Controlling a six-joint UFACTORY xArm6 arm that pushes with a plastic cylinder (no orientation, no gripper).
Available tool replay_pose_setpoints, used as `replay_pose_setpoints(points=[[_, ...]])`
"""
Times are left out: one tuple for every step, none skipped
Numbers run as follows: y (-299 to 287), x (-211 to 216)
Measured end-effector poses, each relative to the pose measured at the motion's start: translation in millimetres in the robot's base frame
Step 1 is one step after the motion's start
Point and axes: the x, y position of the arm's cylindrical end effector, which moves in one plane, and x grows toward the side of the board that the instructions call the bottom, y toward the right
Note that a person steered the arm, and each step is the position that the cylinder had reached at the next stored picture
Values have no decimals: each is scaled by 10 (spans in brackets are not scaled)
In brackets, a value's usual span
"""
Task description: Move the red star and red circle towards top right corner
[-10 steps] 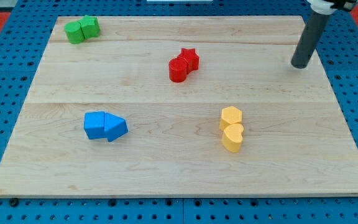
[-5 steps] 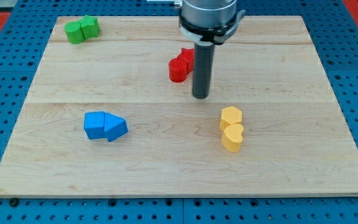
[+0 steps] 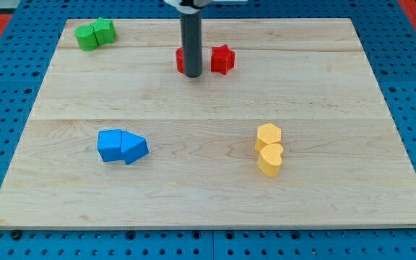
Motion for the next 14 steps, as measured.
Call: replay_pose_setpoints(points=[[-285, 0], [-515, -4], [-759, -111], [-1021, -470], [-989, -540], [-641, -365], [-310, -108], [34, -98], [502, -107], [815, -173], [619, -224], [900, -370], [1446, -557], [1421, -585]])
